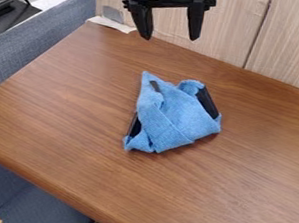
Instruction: Unfold cloth from the center to the bottom
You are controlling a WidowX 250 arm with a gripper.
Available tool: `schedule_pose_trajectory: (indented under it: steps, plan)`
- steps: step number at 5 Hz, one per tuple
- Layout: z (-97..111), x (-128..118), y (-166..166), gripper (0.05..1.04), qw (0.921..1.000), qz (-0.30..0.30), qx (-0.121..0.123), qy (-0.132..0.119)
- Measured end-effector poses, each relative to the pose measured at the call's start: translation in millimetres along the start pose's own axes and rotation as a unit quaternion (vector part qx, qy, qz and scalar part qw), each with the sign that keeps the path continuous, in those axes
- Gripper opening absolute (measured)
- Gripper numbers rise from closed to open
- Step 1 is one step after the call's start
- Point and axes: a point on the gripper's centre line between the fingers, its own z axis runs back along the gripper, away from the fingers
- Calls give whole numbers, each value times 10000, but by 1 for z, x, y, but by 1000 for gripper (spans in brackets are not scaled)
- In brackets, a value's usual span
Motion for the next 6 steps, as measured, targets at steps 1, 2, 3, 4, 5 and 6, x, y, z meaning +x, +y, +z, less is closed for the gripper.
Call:
schedule_pose_trajectory:
  steps: [1,2,3,4,5,6]
  plan:
    - [-11,-2,2,1001,9998,55,56,182]
    - [-27,13,0,1001,9991,185,97,375]
    - [-43,29,13,1001,9979,426,194,454]
    - [-66,34,26,1001,9957,599,234,665]
    - [-81,38,40,1001,9945,853,223,557]
    - [-98,37,47,1001,9948,873,215,484]
